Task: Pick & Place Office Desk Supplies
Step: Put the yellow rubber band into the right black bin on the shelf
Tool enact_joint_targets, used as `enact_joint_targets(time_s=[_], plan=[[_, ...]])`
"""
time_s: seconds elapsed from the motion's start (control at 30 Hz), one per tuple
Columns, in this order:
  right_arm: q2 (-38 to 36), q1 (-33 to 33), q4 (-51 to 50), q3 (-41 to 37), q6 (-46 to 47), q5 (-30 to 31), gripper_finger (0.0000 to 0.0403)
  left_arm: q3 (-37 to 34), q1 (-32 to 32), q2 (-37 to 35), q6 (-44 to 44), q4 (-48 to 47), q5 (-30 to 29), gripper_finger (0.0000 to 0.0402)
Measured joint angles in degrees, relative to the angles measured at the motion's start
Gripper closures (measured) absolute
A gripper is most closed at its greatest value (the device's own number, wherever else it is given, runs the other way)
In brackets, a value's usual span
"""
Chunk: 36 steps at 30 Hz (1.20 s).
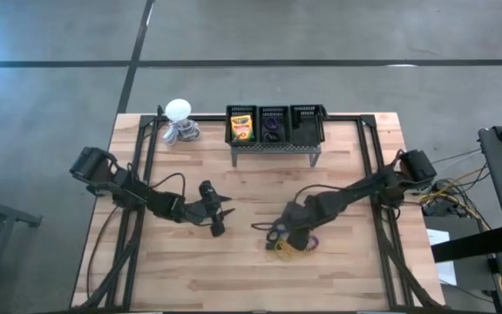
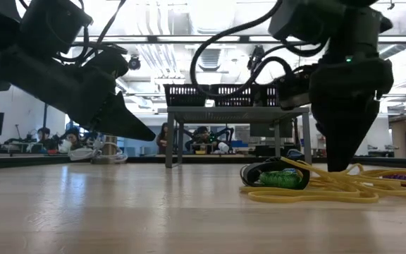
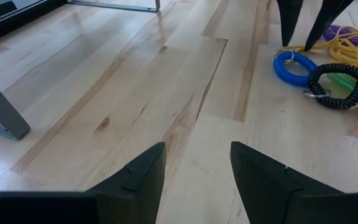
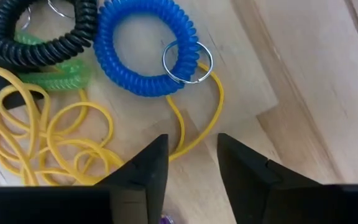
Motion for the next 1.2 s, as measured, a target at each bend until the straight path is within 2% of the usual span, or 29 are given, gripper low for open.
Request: enact_joint_targets(time_s=[0.13, 0.3, 0.4, 0.53, 0.7, 0.8, 1.0, 1.1, 1.2], plan=[[0.9, 0.0, -2.4, 2.0, -2.9, -0.2, 0.0311, 0.0, 0.0, 0.0, 0.0, -0.2, 0.0, 0.0215], [-0.5, 0.2, -0.9, 2.6, -6.1, -1.7, 0.0380, 0.0, 0.0, 0.0, -0.1, -0.2, 0.0, 0.0215], [-3.3, 0.3, -0.9, 2.0, -7.4, 0.1, 0.0391, 0.0, 0.0, 0.0, -0.4, -0.2, 0.0, 0.0215], [-9.5, 0.1, -1.8, 0.7, -7.4, 6.9, 0.0394, 0.0, 0.0, 0.0, -0.4, -0.3, 0.0, 0.0215], [-20.9, 0.9, -2.2, 0.1, -9.8, 19.5, 0.0394, 0.0, 0.0, 0.0, -0.4, -0.3, 0.0, 0.0215], [-28.2, 1.2, -2.7, 1.1, -15.3, 29.0, 0.0394, 0.0, 0.0, 0.0, -0.4, -0.2, 0.0, 0.0215], [-38.8, 0.0, -2.5, 5.8, -32.5, 48.8, 0.0394, 0.0, 0.0, 0.0, -0.4, -0.1, 0.0, 0.0215], [-41.8, -3.3, -2.4, 9.3, -40.3, 52.9, 0.0394, 0.0, 0.0, 0.0, -0.4, -0.1, 0.0, 0.0215], [-43.0, -8.3, -2.4, 12.6, -45.5, 51.9, 0.0394, 0.0, 0.0, 0.0, -0.4, -0.1, -0.3, 0.0215]])
